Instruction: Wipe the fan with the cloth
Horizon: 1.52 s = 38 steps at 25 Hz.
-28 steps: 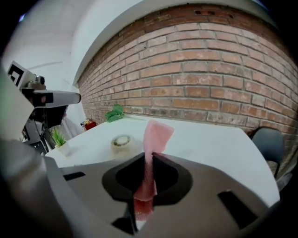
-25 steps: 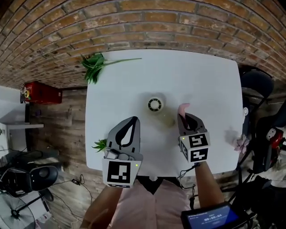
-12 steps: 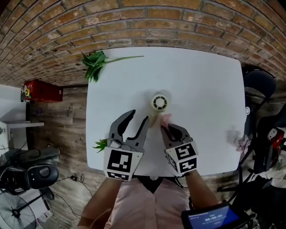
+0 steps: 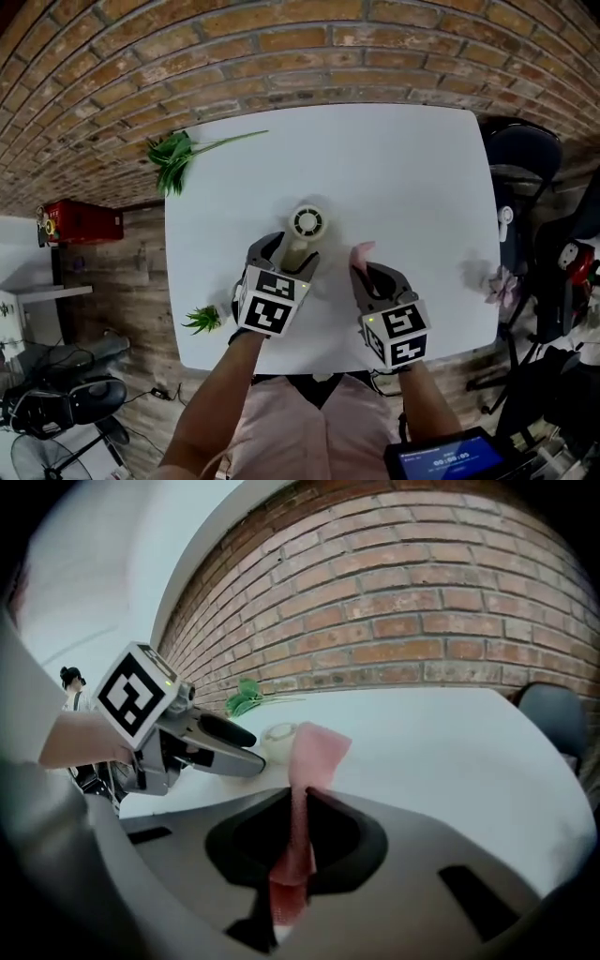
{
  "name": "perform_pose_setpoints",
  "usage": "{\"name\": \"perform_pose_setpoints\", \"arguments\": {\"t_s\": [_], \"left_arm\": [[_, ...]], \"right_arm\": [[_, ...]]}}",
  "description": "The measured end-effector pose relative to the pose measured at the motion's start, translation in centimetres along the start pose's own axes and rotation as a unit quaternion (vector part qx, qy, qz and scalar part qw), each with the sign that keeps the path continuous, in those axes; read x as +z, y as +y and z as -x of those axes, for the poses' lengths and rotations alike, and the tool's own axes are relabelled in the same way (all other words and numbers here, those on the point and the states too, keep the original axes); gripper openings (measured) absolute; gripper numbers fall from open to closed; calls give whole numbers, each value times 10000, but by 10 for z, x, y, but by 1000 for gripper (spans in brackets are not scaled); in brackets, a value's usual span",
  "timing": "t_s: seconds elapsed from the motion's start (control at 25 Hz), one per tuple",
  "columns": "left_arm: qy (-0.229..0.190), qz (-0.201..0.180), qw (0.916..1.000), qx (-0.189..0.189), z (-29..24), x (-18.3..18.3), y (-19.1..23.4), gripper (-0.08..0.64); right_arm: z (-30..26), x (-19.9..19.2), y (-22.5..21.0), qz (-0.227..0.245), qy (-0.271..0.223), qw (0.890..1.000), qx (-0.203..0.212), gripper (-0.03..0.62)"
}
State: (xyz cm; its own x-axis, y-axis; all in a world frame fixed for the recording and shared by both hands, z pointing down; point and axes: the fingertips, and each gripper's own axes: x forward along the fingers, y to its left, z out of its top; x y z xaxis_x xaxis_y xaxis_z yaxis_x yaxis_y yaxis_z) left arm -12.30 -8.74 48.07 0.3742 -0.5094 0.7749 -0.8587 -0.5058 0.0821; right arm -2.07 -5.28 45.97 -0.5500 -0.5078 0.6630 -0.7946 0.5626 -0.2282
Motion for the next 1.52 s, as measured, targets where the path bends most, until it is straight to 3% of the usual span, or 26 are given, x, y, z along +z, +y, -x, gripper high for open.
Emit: {"name": "perform_pose_setpoints", "arguments": {"t_s": [0.28,0.56,0.76,0.92,1.04,1.24,1.4,1.52], "left_arm": [[651,-12,9977,-208,-16,-14,2,266],[874,66,9954,-399,-12,-17,-5,241],[1077,-470,9923,-397,-14,-22,-3,209],[1293,-931,9849,-674,-13,-24,-5,199],[1626,-1397,9720,-967,-14,-27,-5,198],[2246,-2303,9366,-1392,-14,-31,-5,198],[2570,-2830,9103,-1586,-11,-32,-2,198],[2701,-3029,8992,-1637,-10,-33,-1,198]], "right_arm": [[6,-2,-10,-84,-26,9999,-93,38],[7,1,-11,-72,-45,9999,-59,38],[7,2,-7,22,-28,10000,-12,38],[8,1,-1,169,6,9997,147,37],[6,-6,16,253,168,9975,641,37],[-9,-24,64,101,539,9822,1797,35],[-28,-24,84,-58,631,9749,2135,33],[-39,-18,87,-258,738,9734,2153,32]]}}
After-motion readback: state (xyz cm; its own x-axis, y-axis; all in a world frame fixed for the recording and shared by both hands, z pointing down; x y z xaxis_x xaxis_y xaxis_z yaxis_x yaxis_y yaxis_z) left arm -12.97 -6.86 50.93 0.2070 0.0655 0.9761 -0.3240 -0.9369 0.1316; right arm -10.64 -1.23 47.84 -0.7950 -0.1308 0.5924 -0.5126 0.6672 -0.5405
